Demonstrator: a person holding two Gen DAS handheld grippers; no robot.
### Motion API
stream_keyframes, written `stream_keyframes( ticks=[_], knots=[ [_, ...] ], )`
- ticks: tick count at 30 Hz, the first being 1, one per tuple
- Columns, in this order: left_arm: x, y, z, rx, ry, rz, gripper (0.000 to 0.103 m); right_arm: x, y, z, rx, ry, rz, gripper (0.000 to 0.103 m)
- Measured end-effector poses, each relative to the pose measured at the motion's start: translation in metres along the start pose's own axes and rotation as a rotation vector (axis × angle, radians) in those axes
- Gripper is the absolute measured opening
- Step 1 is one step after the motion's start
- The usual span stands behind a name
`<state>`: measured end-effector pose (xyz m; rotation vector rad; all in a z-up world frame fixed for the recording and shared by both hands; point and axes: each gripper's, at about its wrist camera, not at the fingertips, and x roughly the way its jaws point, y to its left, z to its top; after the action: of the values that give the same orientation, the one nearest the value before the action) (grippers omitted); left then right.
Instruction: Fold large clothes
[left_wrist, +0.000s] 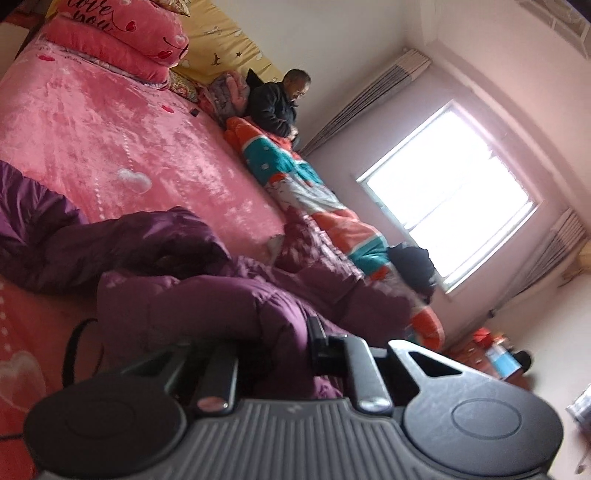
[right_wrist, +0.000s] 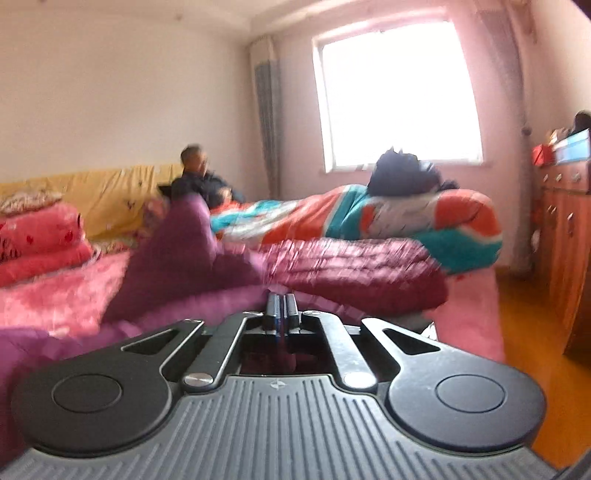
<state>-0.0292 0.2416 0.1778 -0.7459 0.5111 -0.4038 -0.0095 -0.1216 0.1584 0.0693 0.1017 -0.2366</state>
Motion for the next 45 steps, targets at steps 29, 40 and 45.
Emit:
stream_keyframes(
  ticks=[29, 40, 45],
  knots=[
    [0.046, 0.073, 0.003, -0.122, -0.091, -0.078, 0.011, 0.021, 0.081, -0.122, -0.388, 0.246, -0.161, 0.103],
    [0.076, 0.118, 0.018, -0.222, -0.092, -0.101, 0.012, 0.068, 0.09, -0.088, -0.29, 0.117, -0.225, 0.103],
    [0.08, 0.127, 0.017, -0.23, -0.074, -0.094, 0.015, 0.103, 0.073, -0.076, -0.216, 0.146, -0.25, 0.103]
  ],
)
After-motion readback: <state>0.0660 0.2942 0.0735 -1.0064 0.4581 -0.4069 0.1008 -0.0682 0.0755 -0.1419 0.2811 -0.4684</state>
